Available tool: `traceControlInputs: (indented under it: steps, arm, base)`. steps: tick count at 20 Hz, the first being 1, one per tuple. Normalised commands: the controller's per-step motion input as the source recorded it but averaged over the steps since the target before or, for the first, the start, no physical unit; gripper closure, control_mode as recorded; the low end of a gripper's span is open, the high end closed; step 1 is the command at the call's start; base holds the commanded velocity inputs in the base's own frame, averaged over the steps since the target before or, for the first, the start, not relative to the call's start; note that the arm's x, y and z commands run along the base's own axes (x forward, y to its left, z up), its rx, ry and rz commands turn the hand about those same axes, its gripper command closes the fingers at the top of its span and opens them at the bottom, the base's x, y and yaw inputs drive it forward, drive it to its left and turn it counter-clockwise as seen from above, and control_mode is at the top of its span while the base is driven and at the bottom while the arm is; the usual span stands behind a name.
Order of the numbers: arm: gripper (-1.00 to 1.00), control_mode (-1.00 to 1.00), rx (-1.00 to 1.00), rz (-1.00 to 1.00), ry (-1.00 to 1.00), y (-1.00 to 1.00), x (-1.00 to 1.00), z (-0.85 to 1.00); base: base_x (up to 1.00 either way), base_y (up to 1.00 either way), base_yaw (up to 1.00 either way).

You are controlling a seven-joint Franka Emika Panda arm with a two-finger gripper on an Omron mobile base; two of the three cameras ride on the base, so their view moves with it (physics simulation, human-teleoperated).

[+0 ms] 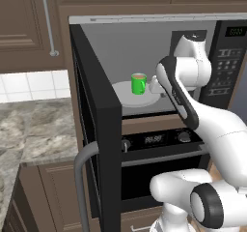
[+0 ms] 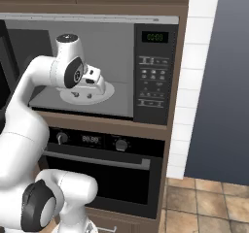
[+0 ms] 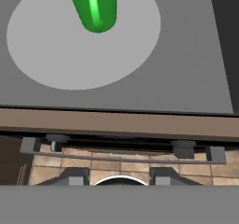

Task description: Pick the cup of tea, navigate to the dining table, and place it on the saucer.

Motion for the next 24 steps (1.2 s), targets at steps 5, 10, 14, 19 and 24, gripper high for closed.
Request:
traceControlInputs:
  steps: [5,10,14,19,24]
  arm:
    - [-1.0,-1.0,0.0,0.03,-0.02,0.11,0.0,0.15]
    - [-1.0,-1.0,0.01,0.05,-0.04,0.22,0.11,0.19]
    - [-1.0,-1.0,0.0,0.0,-0.01,0.07,0.47,0.11]
    - [-1.0,-1.0,0.0,-0.04,-0.01,0.24,0.37,-0.08]
    - [-1.0,-1.0,0.06,0.0,-0.11,0.46,0.0,-0.32]
  base:
    - [0.0,0.0,0.0]
    - [0.0,0.0,0.0]
    - [0.0,0.0,0.0]
    - [0.0,0.0,0.0]
    - [0.0,0.0,0.0]
